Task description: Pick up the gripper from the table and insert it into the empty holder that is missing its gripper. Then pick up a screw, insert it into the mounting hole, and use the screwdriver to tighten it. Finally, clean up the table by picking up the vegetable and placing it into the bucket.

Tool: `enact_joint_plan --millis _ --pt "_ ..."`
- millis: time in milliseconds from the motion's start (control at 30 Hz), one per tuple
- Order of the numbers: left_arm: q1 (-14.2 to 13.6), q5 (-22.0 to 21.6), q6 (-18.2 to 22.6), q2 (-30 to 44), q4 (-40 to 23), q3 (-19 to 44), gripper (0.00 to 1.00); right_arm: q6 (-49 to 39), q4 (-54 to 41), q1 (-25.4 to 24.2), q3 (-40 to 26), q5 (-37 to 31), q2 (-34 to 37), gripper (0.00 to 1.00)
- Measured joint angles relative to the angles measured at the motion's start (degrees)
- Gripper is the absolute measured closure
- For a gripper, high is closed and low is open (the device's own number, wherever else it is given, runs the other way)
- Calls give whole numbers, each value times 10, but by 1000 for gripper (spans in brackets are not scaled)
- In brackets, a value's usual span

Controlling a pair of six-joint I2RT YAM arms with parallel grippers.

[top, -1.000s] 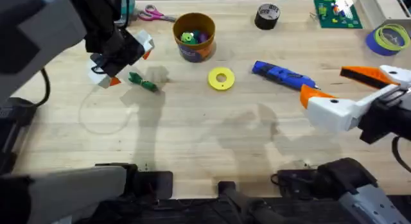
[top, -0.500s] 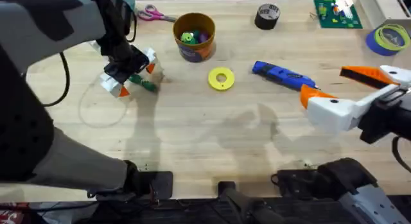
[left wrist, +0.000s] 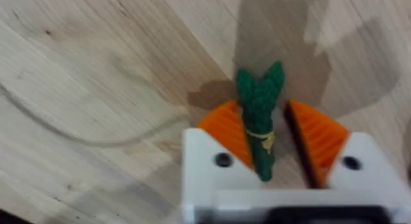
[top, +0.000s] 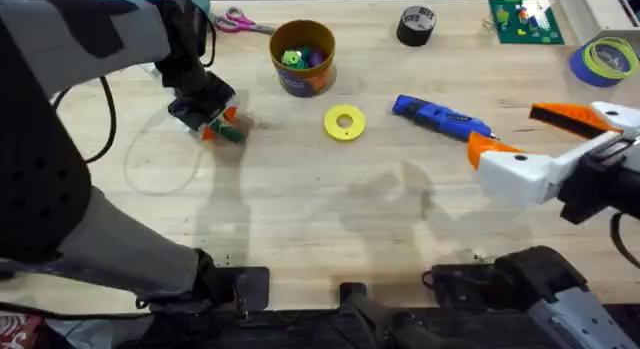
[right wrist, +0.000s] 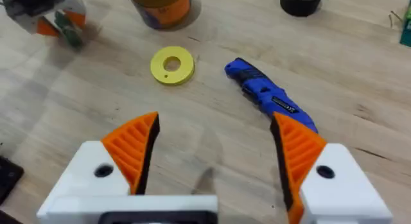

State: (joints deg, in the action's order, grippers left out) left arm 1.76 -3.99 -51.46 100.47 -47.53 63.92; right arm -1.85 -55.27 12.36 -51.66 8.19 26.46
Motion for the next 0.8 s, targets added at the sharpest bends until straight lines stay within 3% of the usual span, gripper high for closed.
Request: enact_joint_plan --millis 67,100,133,533,633,800 --pt "0 1 0 0 0 1 882 0 0 0 0 0 0 4" --pt "0 0 0 0 -3 3 962 0 0 0 0 0 0 4" --pt "0 1 0 0 -2 3 981 0 0 0 0 0 0 4" --pt "0 3 13 -21 -5 2 980 0 0 0 0 0 0 4" --pt "-2 14 66 -66 -2 7 980 0 0 0 0 0 0 5" --pt "-31 48 214 -143 2 71 980 0 4 0 0 0 0 4"
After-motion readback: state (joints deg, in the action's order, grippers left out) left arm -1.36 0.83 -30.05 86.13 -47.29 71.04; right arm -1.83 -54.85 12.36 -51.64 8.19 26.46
